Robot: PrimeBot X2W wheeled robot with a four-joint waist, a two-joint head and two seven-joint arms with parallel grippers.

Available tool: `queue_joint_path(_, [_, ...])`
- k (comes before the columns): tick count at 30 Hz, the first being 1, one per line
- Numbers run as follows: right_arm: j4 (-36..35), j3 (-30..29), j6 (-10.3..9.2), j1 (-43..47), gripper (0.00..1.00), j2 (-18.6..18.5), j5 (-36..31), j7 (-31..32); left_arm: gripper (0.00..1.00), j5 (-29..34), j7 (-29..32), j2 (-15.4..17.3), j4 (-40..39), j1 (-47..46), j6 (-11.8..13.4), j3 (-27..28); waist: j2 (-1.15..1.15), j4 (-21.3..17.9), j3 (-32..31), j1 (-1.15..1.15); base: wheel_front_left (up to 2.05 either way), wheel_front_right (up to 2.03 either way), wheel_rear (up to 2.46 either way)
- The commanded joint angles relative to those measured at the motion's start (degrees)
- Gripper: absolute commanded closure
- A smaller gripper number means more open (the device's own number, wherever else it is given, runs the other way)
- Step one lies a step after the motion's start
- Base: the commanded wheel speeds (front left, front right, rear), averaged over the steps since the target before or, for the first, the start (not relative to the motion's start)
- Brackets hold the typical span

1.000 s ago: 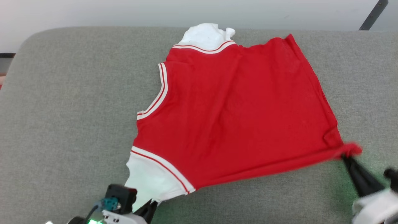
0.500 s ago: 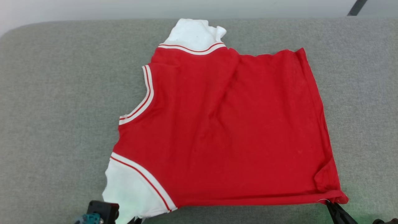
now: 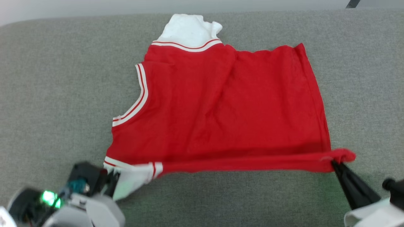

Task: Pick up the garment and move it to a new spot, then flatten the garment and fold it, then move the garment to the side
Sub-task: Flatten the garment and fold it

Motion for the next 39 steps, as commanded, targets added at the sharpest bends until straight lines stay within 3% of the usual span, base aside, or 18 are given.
queue_joint_path(1, [0.65, -0.74, -0.1, -1.75, 1.0, -0.43, -0.21, 0.91, 1.0, 1.62, 1.2, 0.34, 0.81, -2.6, -1.03, 0.04, 0.0, 0.08, 0.27, 0.0, 0.0, 0.0, 0.0])
queue_joint_path(5, [3.35, -0.53, -0.1, -7.04, 1.0, -1.26, 0.6, 3.28, 1.0, 6.16, 5.78, -0.66, 4.43, -10.49, -7.71, -0.83, 0.0, 0.23, 1.02, 0.0, 0.0, 0.0, 0.0])
queue_joint_path(9, [6.02, 0.46, -0.1, -11.7, 1.0, -1.48, 0.08, 5.28, 1.0, 9.31, 8.85, -4.05, 10.22, -17.29, -14.91, -1.91, 0.0, 0.07, 1.99, 0.0, 0.0, 0.0, 0.0])
queue_joint_path(15, [10.44, 2.38, -0.09, -17.12, 1.0, -1.0, 0.61, 7.5, 1.0, 10.27, 11.24, -9.61, 20.02, -23.69, -23.23, -3.31, 0.0, -0.55, 3.53, 0.0, 0.0, 0.0, 0.0])
queue_joint_path(22, [14.44, 4.41, -0.09, -20.9, 1.0, -0.56, 2.09, 9.39, 1.0, 7.39, 11.59, -14.87, 30.84, -25.24, -29.08, -4.47, 0.0, -0.85, 4.96, 0.0, 0.0, 0.0, 0.0])
queue_joint_path(27, [15.98, 5.66, -0.09, -22.55, 1.0, -0.61, 3.15, 11.39, 1.0, 4.12, 10.32, -17.9, 35.91, -24.91, -31.35, -3.68, 0.0, -0.65, 4.97, 0.0, 0.0, 0.0, 0.0])
queue_joint_path(28, [16.21, 5.74, -0.09, -22.75, 0.89, -0.66, 3.27, 11.81, 0.99, 3.76, 10.12, -18.31, 36.69, -24.82, -31.55, -3.58, 0.0, -0.58, 4.8, 0.0, 0.0, 0.0, 0.0])
queue_joint_path(29, [16.22, 5.73, -0.09, -22.98, 0.67, -0.71, 3.34, 12.23, 0.86, 3.36, 9.88, -18.62, 37.38, -24.75, -31.48, -3.37, 0.0, -0.49, 4.5, 0.0, 0.0, 0.0, 0.0])
queue_joint_path(30, [16.14, 5.69, -0.09, -23.09, 0.3, -0.82, 3.43, 12.43, 0.73, 2.75, 9.66, -18.91, 37.8, -24.62, -31.43, -3.0, 0.0, -0.36, 4.2, 0.0, 0.0, 0.0, 0.0])
queue_joint_path(31, [16.15, 5.62, -0.09, -23.08, 0.0, -0.95, 3.42, 12.83, 0.55, 2.69, 9.64, -18.96, 38.13, -24.62, -31.57, -2.96, 0.0, -0.26, 3.89, 0.0, 0.0, 0.0, 0.0])
queue_joint_path(33, [15.99, 5.53, -0.09, -22.95, 0.0, -1.13, 3.62, 13.86, 0.05, 1.95, 9.26, -19.31, 38.37, -24.48, -31.72, -2.57, 0.0, -0.03, 3.15, 0.0, 0.0, 0.0, 0.0])
queue_joint_path(34, [15.74, 5.41, -0.09, -22.89, 0.0, -1.15, 3.76, 14.41, 0.0, 1.92, 9.0, -19.26, 38.45, -24.34, -31.59, -2.44, 0.0, 0.07, 2.78, 0.0, 0.0, 0.0, 0.0])
queue_joint_path(39, [13.75, 5.53, -0.09, -21.62, 0.0, -1.63, 3.75, 16.46, 0.0, 0.45, 7.41, -18.87, 37.2, -23.16, -30.88, -1.35, 0.0, 0.62, 0.65, 0.0, 0.0, 0.0, 0.0])
